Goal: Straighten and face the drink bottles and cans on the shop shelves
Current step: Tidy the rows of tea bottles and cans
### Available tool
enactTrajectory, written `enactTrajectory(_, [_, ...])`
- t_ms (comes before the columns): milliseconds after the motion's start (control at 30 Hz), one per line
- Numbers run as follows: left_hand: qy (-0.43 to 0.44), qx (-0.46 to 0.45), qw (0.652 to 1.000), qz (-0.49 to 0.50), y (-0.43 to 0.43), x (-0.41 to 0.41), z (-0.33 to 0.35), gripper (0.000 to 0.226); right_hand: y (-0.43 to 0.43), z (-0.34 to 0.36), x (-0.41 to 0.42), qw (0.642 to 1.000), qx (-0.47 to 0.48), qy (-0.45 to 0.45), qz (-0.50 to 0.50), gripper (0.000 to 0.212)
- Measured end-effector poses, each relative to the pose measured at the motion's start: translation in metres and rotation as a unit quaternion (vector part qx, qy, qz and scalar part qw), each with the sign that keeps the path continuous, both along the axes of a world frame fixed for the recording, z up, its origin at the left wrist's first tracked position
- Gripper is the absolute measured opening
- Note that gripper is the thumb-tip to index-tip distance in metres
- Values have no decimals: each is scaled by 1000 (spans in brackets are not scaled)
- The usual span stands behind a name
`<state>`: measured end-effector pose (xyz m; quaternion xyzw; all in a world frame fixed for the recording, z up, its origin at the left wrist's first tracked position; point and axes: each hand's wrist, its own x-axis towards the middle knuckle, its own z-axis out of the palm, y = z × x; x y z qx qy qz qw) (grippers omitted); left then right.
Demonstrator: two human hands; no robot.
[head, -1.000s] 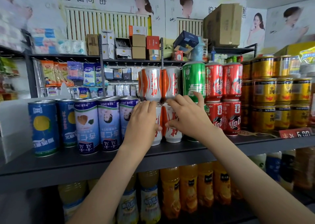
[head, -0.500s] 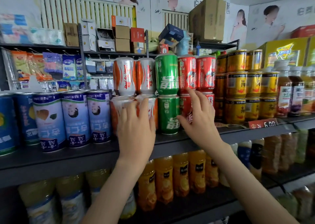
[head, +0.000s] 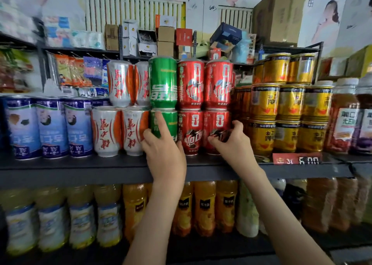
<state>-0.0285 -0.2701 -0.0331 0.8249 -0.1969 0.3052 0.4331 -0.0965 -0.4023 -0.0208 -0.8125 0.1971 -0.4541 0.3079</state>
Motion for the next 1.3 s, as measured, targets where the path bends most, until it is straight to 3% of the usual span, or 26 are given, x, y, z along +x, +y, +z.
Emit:
enactTrajectory(167, [14, -7, 999, 32, -8, 4, 1, 95, -3, -4, 9, 999, 32, 22, 28, 72])
enactTrajectory(733, [25, 0, 999, 48, -10, 1, 8, 80, 2, -5, 10, 996, 25, 28, -75, 67])
enactTrajectory(1300, [34, 41, 997, 60, -10, 7, 7, 81, 6, -7, 13, 996, 28, 27, -81, 65])
